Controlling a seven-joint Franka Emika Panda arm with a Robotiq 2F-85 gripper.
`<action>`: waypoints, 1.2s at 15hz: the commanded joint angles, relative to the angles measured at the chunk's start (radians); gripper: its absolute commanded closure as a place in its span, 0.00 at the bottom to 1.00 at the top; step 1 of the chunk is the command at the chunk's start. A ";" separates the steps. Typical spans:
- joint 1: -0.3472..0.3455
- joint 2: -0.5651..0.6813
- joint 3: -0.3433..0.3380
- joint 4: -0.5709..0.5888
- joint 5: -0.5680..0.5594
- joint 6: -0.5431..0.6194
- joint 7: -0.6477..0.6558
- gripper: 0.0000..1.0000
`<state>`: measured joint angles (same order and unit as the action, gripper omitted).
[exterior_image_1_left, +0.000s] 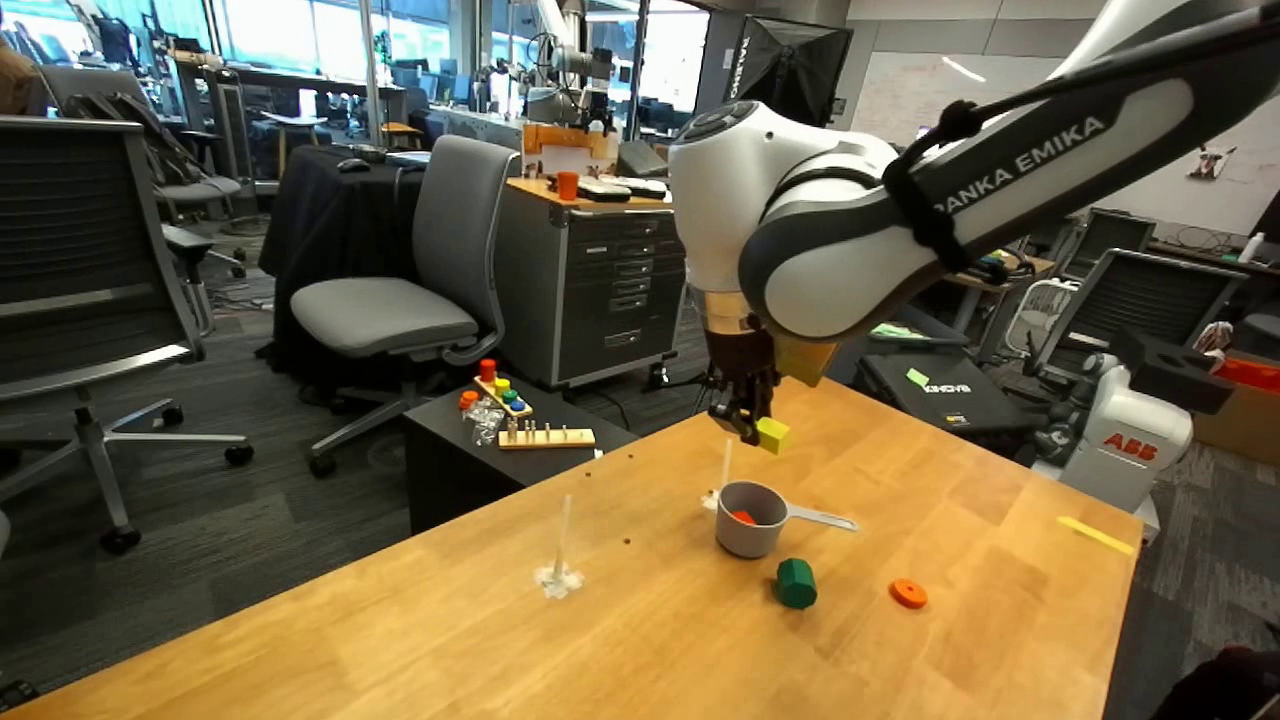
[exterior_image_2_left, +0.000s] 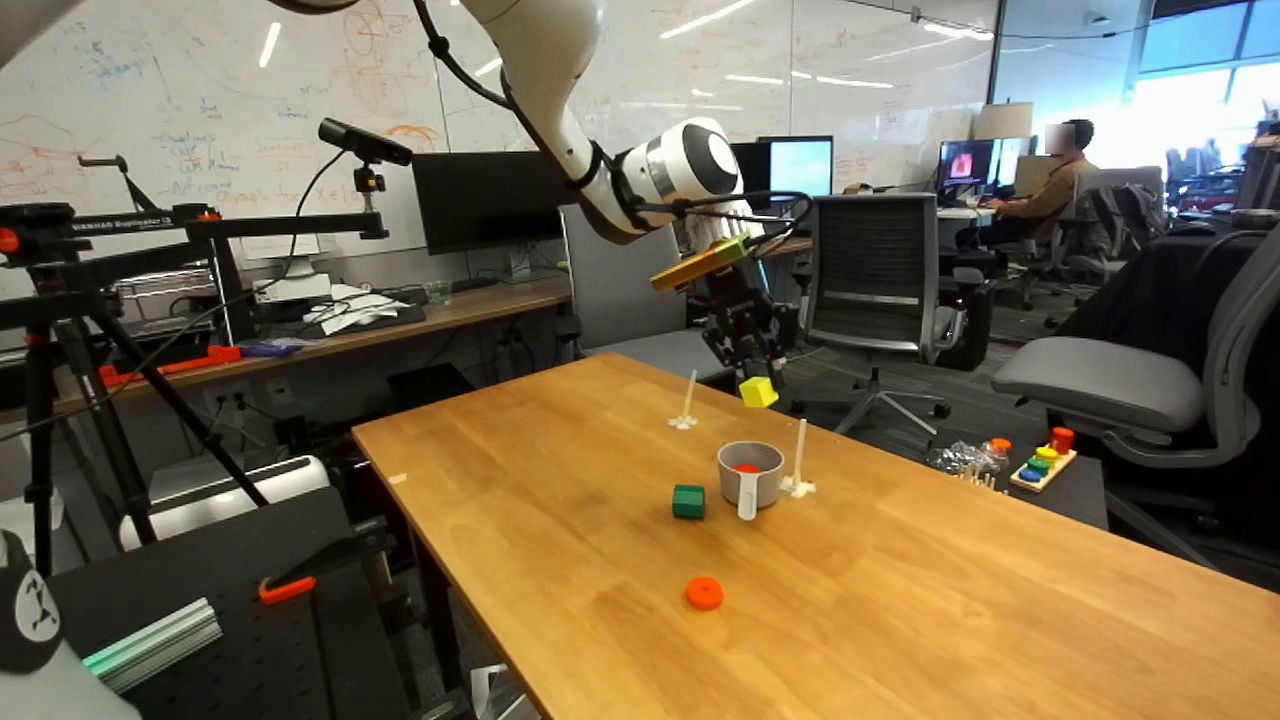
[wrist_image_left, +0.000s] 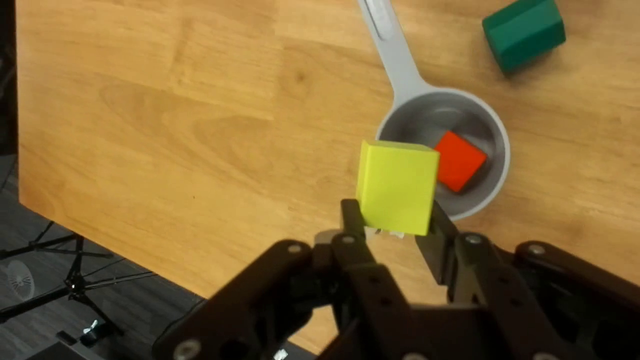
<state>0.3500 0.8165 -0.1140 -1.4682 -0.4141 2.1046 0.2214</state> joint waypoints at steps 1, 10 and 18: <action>-0.013 -0.147 0.020 -0.239 -0.030 0.086 0.038 0.92; -0.010 -0.155 0.011 -0.342 -0.050 0.232 0.073 0.92; 0.005 -0.045 0.015 -0.216 -0.049 0.208 0.078 0.92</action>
<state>0.3506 0.7154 -0.1029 -1.7613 -0.4496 2.3235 0.2751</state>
